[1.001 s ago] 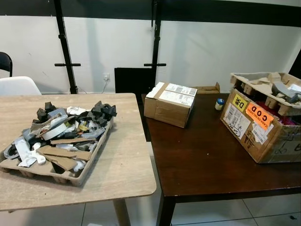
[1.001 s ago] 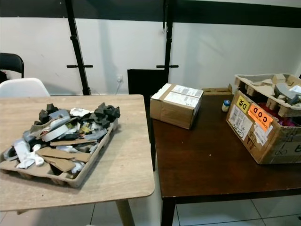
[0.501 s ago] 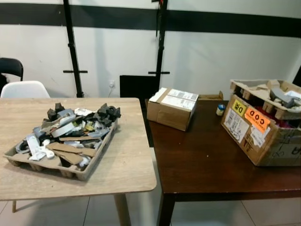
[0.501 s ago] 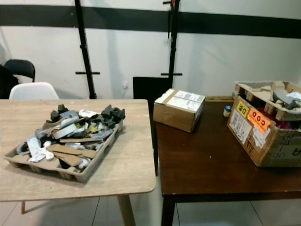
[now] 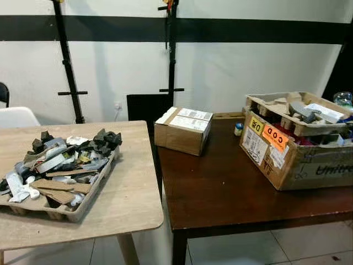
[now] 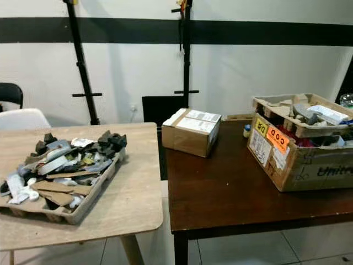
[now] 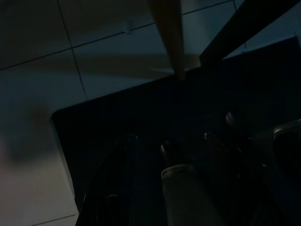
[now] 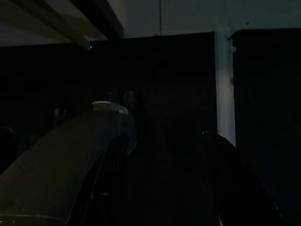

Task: Picking trash to rubbish bin

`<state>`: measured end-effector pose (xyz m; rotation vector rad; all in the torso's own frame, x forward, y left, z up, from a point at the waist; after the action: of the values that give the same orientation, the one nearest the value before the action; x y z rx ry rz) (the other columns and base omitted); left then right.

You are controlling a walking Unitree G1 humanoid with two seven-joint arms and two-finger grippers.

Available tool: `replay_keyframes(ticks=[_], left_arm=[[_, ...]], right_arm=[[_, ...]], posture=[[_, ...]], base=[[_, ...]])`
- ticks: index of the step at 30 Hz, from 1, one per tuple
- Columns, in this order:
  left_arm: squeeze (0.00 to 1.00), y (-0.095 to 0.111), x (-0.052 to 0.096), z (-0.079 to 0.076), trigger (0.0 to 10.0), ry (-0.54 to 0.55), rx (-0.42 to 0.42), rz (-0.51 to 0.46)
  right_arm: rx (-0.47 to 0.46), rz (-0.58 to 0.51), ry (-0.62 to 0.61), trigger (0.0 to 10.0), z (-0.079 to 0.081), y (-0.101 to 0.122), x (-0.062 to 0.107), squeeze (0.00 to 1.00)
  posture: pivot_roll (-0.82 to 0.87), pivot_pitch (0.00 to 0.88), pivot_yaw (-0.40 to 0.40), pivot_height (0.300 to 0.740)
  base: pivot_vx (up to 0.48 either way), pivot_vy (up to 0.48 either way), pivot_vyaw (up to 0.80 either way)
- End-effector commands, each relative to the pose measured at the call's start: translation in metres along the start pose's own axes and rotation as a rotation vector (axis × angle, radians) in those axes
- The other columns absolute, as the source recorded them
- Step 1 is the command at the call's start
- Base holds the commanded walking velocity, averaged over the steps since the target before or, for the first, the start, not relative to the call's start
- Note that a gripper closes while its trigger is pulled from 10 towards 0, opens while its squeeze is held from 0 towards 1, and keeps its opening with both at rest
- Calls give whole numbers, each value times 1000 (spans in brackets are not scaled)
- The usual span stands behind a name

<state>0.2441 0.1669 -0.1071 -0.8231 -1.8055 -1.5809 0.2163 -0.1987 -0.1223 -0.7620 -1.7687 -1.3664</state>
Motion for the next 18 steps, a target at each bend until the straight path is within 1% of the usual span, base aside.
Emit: replay_keyframes(ticks=[1, 9, 12, 16, 18], left_arm=[[0, -7, 1, 3, 10000, 7, -14, 23], [0, -5, 1, 3, 10000, -1, -47, 18], [0, -5, 1, 3, 10000, -3, -54, 19], [0, 3, -1, 0, 10000, -13, -86, 12], [0, 4, -1, 1, 10000, -11, -87, 12]], right_arm=[[13, 12, 12, 10000, 4, -4, 0, 0], [10, 14, 6, 10000, 3, -3, 0, 0], [1, 14, -7, 10000, 2, -3, 0, 0], [-4, 4, -15, 10000, 1, 0, -1, 0], [-3, 4, -15, 10000, 1, 1, -1, 0]], posture=[[-140, 63, -17, 740], [-139, 69, -11, 740], [-168, 69, 1, 740], [-174, 68, -11, 740], [-174, 68, -11, 740]], base=[[0, 0, 0], [0, 0, 0], [0, 0, 0], [0, 0, 0], [0, 0, 0]])
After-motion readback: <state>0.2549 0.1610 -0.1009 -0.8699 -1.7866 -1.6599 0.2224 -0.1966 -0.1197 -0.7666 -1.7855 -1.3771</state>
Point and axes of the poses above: a point about 5 cm out from each wrist's last joint towards the gripper, its own x axis pointing back from the gripper into the wrist, its own y axis along the axis of the wrist's last joint, z = x × y, the point moved 5 cm from there along -x, pointing out of the wrist towards the gripper, and after that the axes turned 12 degrees about x, right-handed, at the moved point
